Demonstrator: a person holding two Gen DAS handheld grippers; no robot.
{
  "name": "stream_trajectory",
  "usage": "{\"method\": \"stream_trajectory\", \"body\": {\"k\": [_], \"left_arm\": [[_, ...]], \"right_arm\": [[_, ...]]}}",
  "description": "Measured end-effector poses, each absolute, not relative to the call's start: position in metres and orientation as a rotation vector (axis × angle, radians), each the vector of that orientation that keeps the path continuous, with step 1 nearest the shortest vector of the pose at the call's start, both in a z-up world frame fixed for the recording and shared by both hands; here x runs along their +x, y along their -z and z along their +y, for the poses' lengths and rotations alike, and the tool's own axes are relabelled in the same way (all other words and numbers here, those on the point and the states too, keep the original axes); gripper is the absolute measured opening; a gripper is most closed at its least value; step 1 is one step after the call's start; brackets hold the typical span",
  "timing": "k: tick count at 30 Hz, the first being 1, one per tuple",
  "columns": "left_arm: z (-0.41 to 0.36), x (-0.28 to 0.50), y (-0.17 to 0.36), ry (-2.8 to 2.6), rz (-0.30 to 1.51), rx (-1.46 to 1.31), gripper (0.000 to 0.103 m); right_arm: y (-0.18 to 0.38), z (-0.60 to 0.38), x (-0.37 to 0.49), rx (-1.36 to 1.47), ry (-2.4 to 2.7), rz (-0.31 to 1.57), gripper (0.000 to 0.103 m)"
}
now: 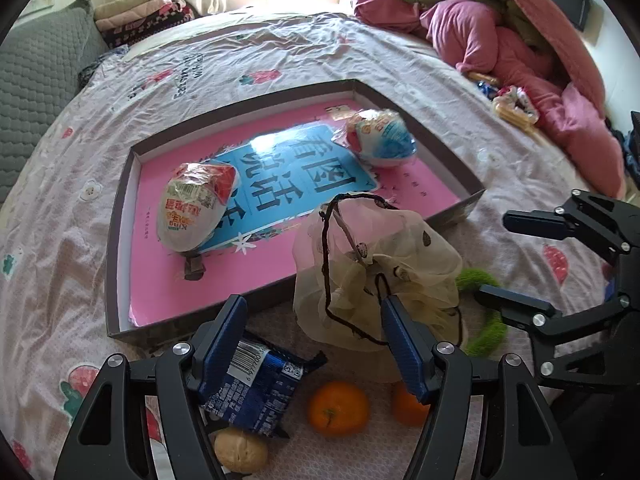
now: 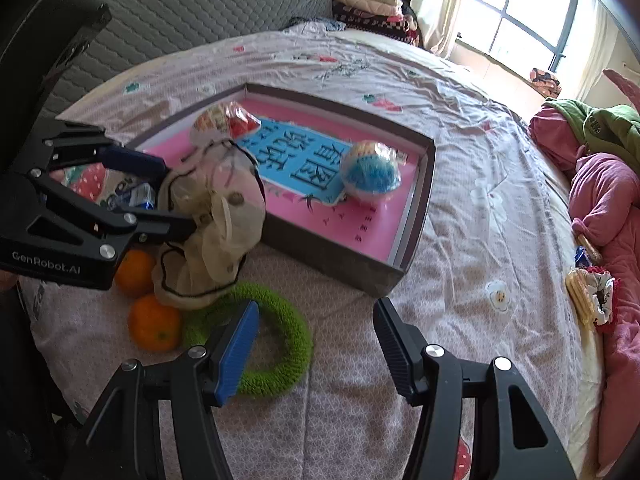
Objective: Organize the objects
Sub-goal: 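Close the left tool on the mesh bag while the right tool grips the green ring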
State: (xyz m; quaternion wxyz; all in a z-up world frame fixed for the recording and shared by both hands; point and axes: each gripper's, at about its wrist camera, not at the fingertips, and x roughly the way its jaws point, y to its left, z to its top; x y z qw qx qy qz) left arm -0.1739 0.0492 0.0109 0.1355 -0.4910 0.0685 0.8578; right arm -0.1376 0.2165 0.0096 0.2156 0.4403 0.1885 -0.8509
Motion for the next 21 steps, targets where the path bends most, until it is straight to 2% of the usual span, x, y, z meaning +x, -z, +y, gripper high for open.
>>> {"method": "stream_trajectory", "body": {"k": [9, 21], "left_arm": [[0.052, -0.181, -0.002, -2.461, 0.171, -1.452, 0.071], [0.053, -0.184, 0.005, -2.439, 0.103, -1.479, 0.071]], "right_arm": [[0.000, 0.211, -0.136, 1.245, 2.332, 0.600, 0.059], [0.010, 0.217, -0.142, 1.321, 2.315, 0.547, 0.059]]}}
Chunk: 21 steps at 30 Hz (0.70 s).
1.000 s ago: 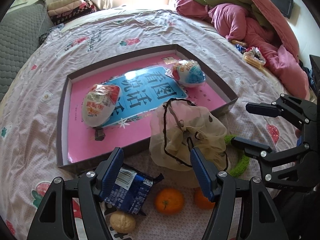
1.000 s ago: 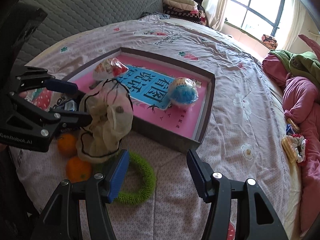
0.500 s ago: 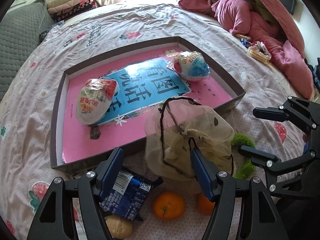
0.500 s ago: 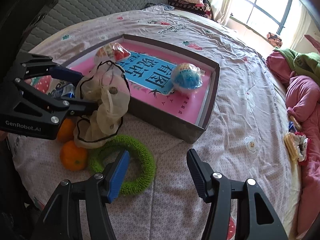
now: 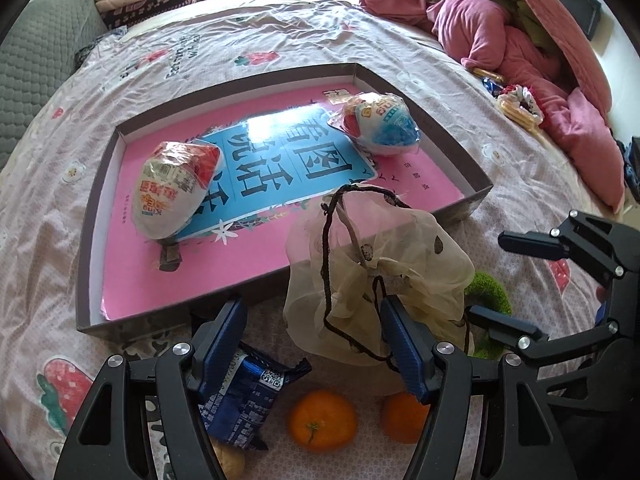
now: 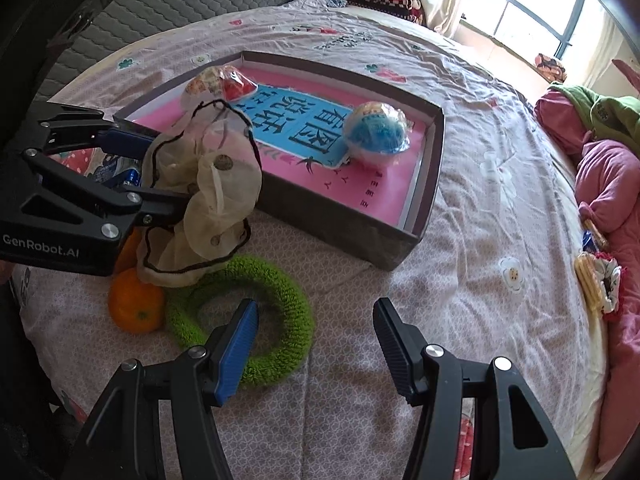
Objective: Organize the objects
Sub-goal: 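Close the left tool on the mesh bag while the right tool grips the green ring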
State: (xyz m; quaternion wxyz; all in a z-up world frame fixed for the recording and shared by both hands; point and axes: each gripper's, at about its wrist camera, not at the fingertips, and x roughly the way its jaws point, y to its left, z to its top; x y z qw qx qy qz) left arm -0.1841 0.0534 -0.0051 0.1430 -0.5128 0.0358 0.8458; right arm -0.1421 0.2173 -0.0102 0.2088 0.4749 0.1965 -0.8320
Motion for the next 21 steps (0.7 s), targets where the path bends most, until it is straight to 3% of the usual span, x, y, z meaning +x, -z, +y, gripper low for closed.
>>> {"method": "stream_trajectory", "body": {"k": [10, 14, 17, 21], "left_arm": [[0.055, -0.191, 0.012, -2.420, -0.038, -1.519, 0.069], [0.060, -0.190, 0.015, -2.402, -0.054, -1.523, 0.057], [0.063, -0.190, 0.017, -2.387, -0.072, -1.522, 0.045], [0.066, -0.190, 0.018, -2.376, -0.075, -1.519, 0.039]], "right_arm": [[0.020, 0.215, -0.145, 1.365, 2.284, 0.522, 0.056], [0.021, 0.218, -0.146, 1.379, 2.273, 0.493, 0.052], [0.021, 0.219, -0.146, 1.360, 2.277, 0.482, 0.043], [0.019, 0.217, -0.143, 1.331, 2.271, 0.498, 0.034]]}}
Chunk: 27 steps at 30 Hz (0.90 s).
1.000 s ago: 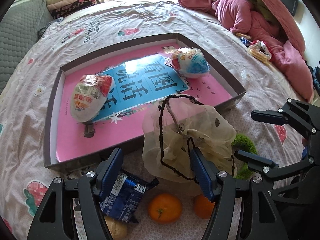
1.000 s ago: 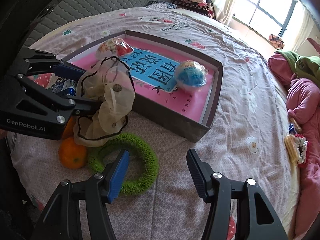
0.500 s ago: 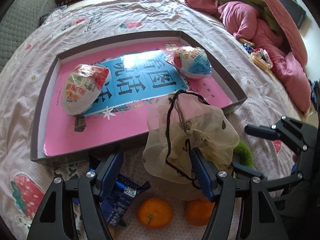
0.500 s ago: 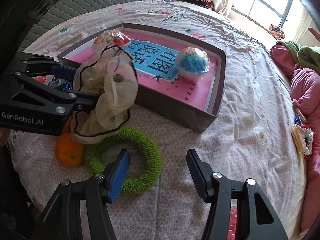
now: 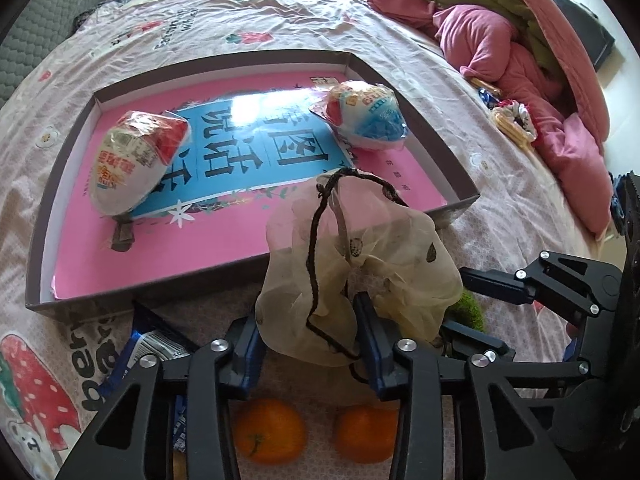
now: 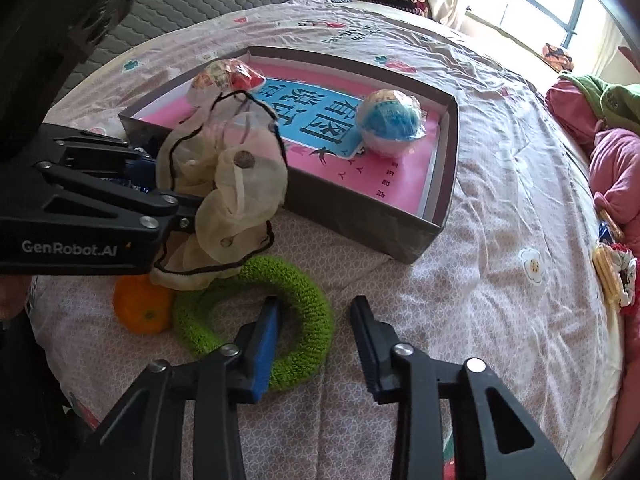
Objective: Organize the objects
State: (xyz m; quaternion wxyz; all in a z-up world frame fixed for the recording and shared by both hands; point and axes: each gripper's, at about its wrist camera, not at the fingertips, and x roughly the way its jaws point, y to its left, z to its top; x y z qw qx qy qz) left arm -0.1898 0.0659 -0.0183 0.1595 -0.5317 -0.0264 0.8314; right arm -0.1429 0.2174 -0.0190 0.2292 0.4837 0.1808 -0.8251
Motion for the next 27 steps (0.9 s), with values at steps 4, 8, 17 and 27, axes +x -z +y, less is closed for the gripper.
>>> {"method": "stream_trajectory", "body": {"k": [4, 8, 17, 27], "left_arm": [[0.068, -0.189, 0.017, -2.364, -0.081, -1.508, 0.032], [0.068, -0.187, 0.016, -2.366, -0.084, -1.502, 0.030], [0.062, -0.189, 0.016, -2.340, -0.178, -1.519, 0.026], [0.062, -0.185, 0.002, -2.355, -0.168, -1.451, 0.026]], "right_arm": [[0.019, 0.214, -0.141, 1.316, 2.264, 0.513, 0.029], [0.021, 0.213, -0.140, 1.309, 2.259, 0.528, 0.028], [0.028, 0.215, -0.136, 1.290, 2.265, 0.538, 0.026], [0.019, 0.223, -0.130, 1.219, 2.330, 0.485, 0.012]]}}
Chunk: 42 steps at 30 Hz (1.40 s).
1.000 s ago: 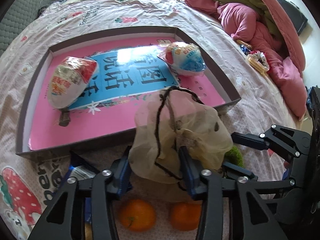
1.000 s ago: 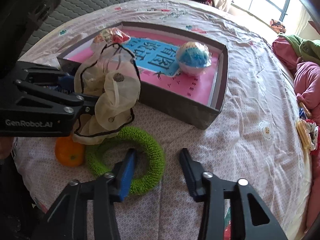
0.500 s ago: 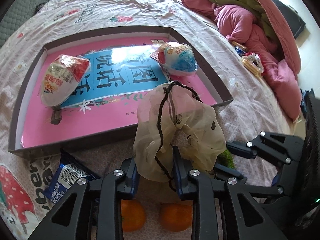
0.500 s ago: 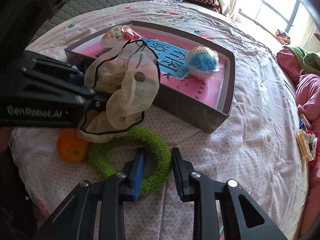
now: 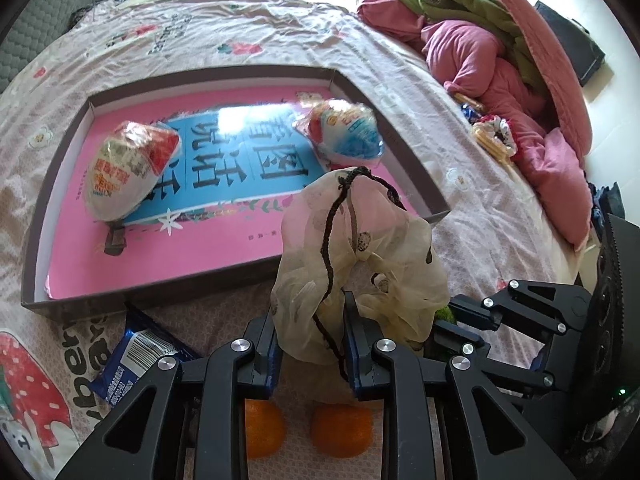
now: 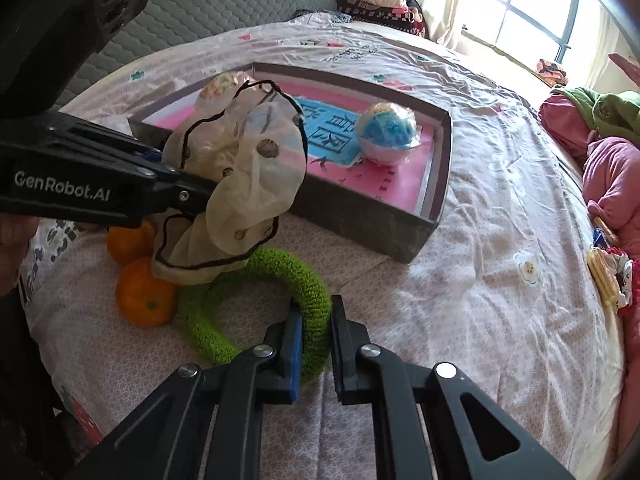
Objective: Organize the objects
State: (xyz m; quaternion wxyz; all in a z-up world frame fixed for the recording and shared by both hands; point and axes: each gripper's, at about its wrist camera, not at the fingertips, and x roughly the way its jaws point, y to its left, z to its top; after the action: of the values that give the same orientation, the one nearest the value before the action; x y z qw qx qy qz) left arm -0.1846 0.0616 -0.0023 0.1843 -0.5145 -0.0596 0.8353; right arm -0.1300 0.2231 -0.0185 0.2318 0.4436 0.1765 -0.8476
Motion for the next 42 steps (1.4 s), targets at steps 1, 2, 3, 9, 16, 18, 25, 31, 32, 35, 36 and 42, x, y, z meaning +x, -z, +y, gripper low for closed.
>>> {"method": "stream_trajectory", "body": {"k": [1, 2, 3, 9, 16, 18, 25, 31, 32, 35, 36, 42], "left_arm": [[0.061, -0.184, 0.000, -2.363, -0.168, -1.439, 0.026], [0.060, -0.184, -0.002, -2.371, -0.168, -1.430, 0.026], [0.059, -0.183, -0.006, -2.379, -0.177, -1.417, 0.026], [0.052, -0.181, -0.020, -2.390, -0.220, -1.367, 0.025], [0.048, -0.178, -0.025, -2.393, -0.227, -1.355, 0.025], [0.045, -0.178, -0.025, -2.396, -0.224, -1.361, 0.025], [0.031, -0.173, -0.032, -2.422, -0.236, -1.340, 0.025], [0.014, -0.170, -0.039, -2.491, -0.218, -1.322, 0.025], [0.009, -0.170, -0.039, -2.493, -0.225, -1.324, 0.025], [0.000, -0.171, -0.039, -2.508, -0.239, -1.327, 0.025], [-0.003, -0.171, -0.039, -2.514, -0.241, -1.328, 0.025], [-0.022, -0.171, -0.043, -2.582, -0.246, -1.313, 0.025]], "right_arm": [[0.017, 0.223, -0.130, 1.210, 2.339, 0.488, 0.012], [0.015, 0.224, -0.131, 1.201, 2.347, 0.488, 0.012], [0.013, 0.225, -0.131, 1.191, 2.350, 0.476, 0.012], [-0.005, 0.231, -0.132, 1.114, 2.399, 0.407, 0.012], [-0.013, 0.229, -0.131, 1.095, 2.409, 0.390, 0.012], [-0.015, 0.226, -0.129, 1.089, 2.407, 0.398, 0.012], [-0.019, 0.213, -0.131, 1.058, 2.393, 0.411, 0.012], [-0.026, 0.194, -0.135, 1.018, 2.389, 0.408, 0.012], [-0.026, 0.191, -0.136, 1.019, 2.385, 0.411, 0.012], [-0.026, 0.179, -0.139, 1.013, 2.373, 0.420, 0.012], [-0.026, 0.175, -0.140, 1.007, 2.370, 0.421, 0.012], [-0.028, 0.154, -0.144, 0.978, 2.349, 0.414, 0.012]]}}
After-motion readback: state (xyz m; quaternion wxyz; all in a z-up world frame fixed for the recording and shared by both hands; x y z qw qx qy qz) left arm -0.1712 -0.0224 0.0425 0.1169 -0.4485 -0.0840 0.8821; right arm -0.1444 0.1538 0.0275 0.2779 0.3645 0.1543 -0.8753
